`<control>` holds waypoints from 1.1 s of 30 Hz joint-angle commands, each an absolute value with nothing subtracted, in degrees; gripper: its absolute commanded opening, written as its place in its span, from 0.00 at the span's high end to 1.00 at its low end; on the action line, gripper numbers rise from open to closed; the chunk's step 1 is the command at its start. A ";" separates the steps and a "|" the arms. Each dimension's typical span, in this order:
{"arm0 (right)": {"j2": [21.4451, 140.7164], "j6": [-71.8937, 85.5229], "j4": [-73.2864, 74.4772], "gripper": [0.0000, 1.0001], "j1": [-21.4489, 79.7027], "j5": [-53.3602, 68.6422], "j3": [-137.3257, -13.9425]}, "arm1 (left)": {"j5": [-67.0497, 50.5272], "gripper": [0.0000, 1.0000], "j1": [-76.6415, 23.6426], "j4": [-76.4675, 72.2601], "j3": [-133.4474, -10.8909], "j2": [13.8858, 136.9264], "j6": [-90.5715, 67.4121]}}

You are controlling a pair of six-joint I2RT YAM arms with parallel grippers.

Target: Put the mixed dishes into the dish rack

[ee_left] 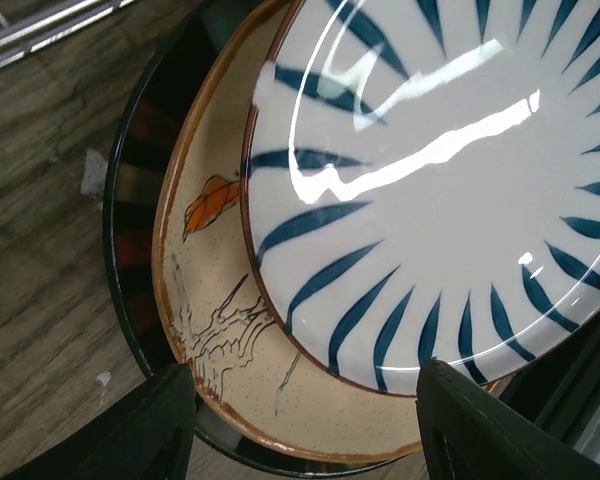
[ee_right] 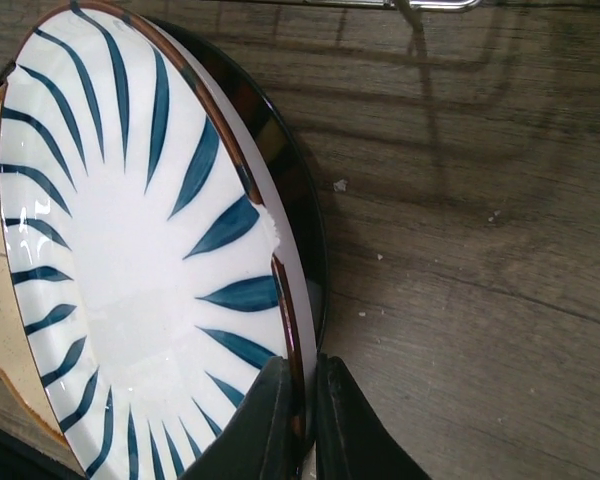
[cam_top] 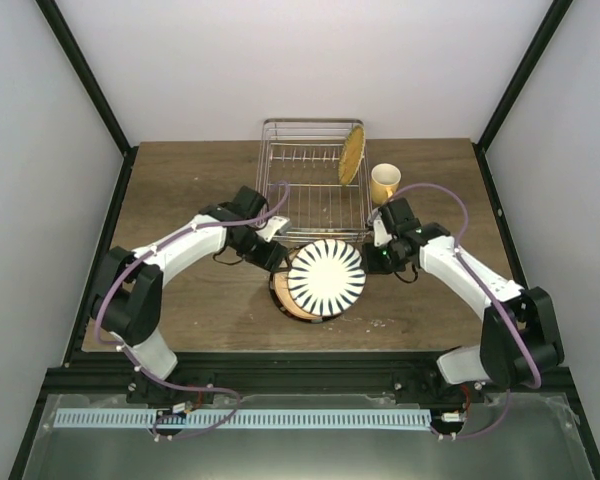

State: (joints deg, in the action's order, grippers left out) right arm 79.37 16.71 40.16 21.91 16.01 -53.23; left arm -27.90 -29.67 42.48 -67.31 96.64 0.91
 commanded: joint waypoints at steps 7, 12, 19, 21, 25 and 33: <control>69.25 13.48 36.47 0.99 22.24 20.73 -52.61 | -38.50 0.38 -29.18 30.64 -63.66 96.94 1.33; 64.54 13.46 34.22 0.99 22.24 22.34 -49.76 | -39.96 0.38 -29.10 27.60 -62.88 97.61 1.30; 63.27 14.06 31.37 0.99 22.24 24.38 -48.17 | -44.07 0.39 -28.91 23.98 -62.52 96.82 -0.16; 63.54 14.15 30.71 0.99 22.24 24.26 -48.16 | -45.60 0.39 -28.92 23.77 -62.80 96.85 -0.04; 63.69 14.39 28.57 0.99 22.25 23.58 -48.32 | -49.17 0.41 -28.83 24.57 -63.79 97.37 0.78; 64.57 15.47 25.89 0.99 22.24 23.48 -49.42 | -51.68 0.74 -28.38 26.14 -65.00 97.38 1.48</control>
State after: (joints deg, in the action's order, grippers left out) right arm 65.19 13.56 34.06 21.93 19.53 -46.76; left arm -46.13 -27.92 26.28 -63.33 97.12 0.27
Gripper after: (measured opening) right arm 0.034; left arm 0.343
